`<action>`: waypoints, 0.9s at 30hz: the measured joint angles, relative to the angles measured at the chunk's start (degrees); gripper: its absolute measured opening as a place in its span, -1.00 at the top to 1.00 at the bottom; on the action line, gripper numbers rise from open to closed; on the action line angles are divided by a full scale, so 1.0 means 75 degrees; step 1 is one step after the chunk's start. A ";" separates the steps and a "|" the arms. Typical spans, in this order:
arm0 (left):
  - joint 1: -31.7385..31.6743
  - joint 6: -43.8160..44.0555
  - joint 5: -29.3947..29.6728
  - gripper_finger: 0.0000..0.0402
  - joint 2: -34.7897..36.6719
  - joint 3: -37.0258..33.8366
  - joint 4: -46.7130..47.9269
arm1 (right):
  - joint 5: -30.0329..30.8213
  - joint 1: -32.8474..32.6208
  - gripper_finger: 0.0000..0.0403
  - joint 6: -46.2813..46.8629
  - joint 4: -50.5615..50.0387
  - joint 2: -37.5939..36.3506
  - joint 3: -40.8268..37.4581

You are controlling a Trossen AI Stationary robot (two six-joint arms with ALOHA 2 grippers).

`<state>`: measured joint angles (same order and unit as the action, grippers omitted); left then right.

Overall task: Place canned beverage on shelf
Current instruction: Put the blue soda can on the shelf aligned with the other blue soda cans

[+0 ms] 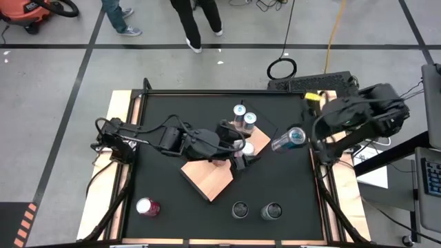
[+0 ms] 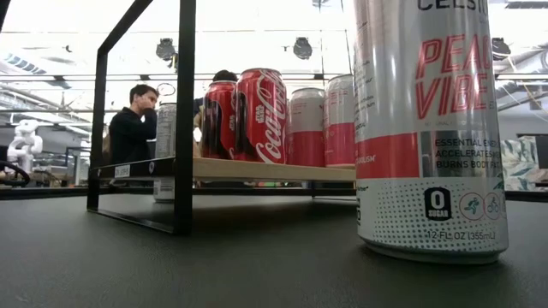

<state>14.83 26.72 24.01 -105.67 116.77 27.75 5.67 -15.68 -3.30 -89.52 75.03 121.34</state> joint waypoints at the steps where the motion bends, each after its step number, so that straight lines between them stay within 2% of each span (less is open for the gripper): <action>1: -0.0002 -0.0001 0.0025 -0.99 0.0044 0.0000 -0.0005 | 0.0000 0.0000 -0.06 -0.0092 0.0095 -0.0073 -0.0277; 4: -0.0006 -0.0003 0.0060 -0.98 0.0119 0.0000 0.0016 | -0.0008 0.0002 -0.06 -0.0353 0.0596 -0.0292 -0.1104; 9: 0.0017 -0.0002 0.0061 -0.98 0.0128 0.0000 0.0059 | -0.0786 0.0341 -0.06 -0.0467 0.1694 -0.0717 -0.2348; 13: 0.0102 0.0003 0.0066 -0.98 0.0128 0.0000 0.0064 | -0.1023 0.0684 -0.06 -0.0786 0.1914 -0.1022 -0.3191; 19: 0.0198 0.0003 0.0213 -0.98 0.0128 0.0000 0.0187 | -0.1504 0.1355 -0.06 -0.1946 0.1952 -0.1207 -0.3966; 27: 0.0210 0.0146 0.0267 -0.98 0.0128 -0.0006 0.0239 | -0.2014 0.2272 -0.06 -0.3492 0.2138 -0.0954 -0.4587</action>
<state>16.40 27.82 26.01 -104.71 116.73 29.54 -9.44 1.36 -29.48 -73.48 67.87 86.93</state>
